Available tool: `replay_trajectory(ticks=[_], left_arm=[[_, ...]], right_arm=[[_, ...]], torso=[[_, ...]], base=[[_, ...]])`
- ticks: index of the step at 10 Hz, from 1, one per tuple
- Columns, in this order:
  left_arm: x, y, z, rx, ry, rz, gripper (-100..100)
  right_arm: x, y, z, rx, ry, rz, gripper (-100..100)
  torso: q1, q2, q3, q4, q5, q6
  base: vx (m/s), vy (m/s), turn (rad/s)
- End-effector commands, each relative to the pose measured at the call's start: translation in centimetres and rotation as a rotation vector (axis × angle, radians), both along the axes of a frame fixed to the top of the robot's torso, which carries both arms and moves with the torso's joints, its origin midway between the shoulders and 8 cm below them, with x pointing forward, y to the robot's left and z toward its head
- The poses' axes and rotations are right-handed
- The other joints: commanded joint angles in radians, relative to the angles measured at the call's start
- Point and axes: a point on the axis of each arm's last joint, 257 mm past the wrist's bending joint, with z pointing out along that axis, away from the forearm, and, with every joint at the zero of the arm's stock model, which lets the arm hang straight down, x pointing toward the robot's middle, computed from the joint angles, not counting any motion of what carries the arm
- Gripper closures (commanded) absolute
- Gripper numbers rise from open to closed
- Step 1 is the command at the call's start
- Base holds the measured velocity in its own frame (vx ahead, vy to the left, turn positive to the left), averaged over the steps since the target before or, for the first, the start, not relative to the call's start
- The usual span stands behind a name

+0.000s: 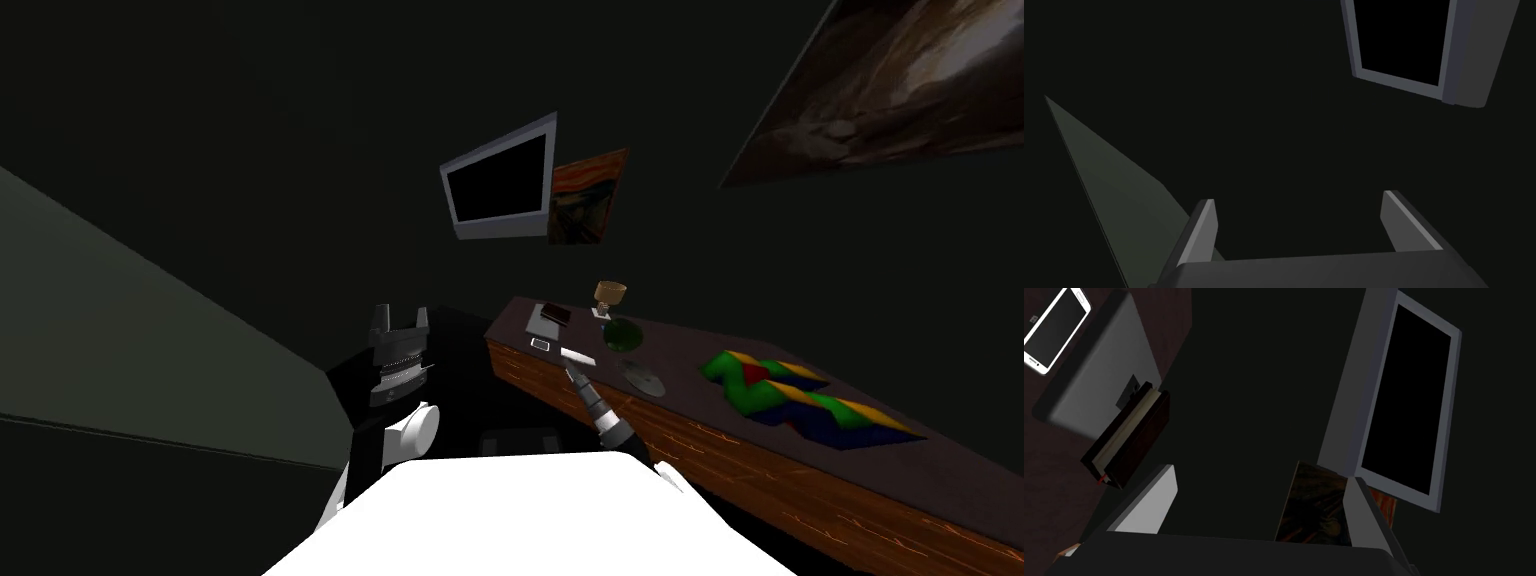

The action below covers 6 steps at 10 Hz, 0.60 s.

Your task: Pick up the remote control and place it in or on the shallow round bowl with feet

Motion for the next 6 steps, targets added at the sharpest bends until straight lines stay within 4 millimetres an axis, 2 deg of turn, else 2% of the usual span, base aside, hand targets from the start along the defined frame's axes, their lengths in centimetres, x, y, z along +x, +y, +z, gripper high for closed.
replay_trajectory(ticks=[1, 2, 3, 4, 5, 6], left_arm=[[0.0, 0.0, 0.0, 0.000, 0.000, 0.000, 0], [0.0, 0.0, 0.0, 0.000, 0.000, 0.000, 0], [0.0, 0.0, 0.0, 0.000, 0.000, 0.000, 0], [0.0, 0.0, 0.0, 0.000, 0.000, 0.000, 0], [0.0, 0.0, 0.0, 0.000, 0.000, 0.000, 0], [0.0, 0.0, 0.0, 0.000, 0.000, 0.000, 0]], right_arm=[[-2.3, 0.0, -4.6, -0.098, 0.106, 0.039, -100], [-2.3, 0.0, -4.6, -0.098, 0.106, 0.039, -100], [-4.2, -0.2, -7.9, -0.166, 0.179, 0.068, -100], [-5.9, -0.2, -10.1, -0.228, 0.228, 0.105, -100], [-6.3, -0.6, -11.1, -0.235, 0.250, 0.100, -100], [-8.4, -1.0, -13.7, -0.301, 0.309, 0.137, -100]], torso=[[0.000, 0.000, 0.000, 0.000, 0.000, 0.000], [0.001, 0.000, 0.000, 0.000, 0.000, 0.000], [0.000, 0.000, 0.000, 0.000, 0.000, 0.001], [0.000, 0.000, 0.000, 0.000, 0.000, 0.000], [-0.001, -0.001, 0.000, 0.000, 0.000, 0.000], [-0.001, -0.002, -0.001, 0.000, 0.000, 0.001]], base=[[-0.063, 0.037, 0.464], [-0.046, 0.022, 0.174], [-0.033, 0.020, 0.387], [-0.028, 0.016, 0.439], [-0.017, 0.007, 0.198], [-0.005, 0.015, 0.348]])
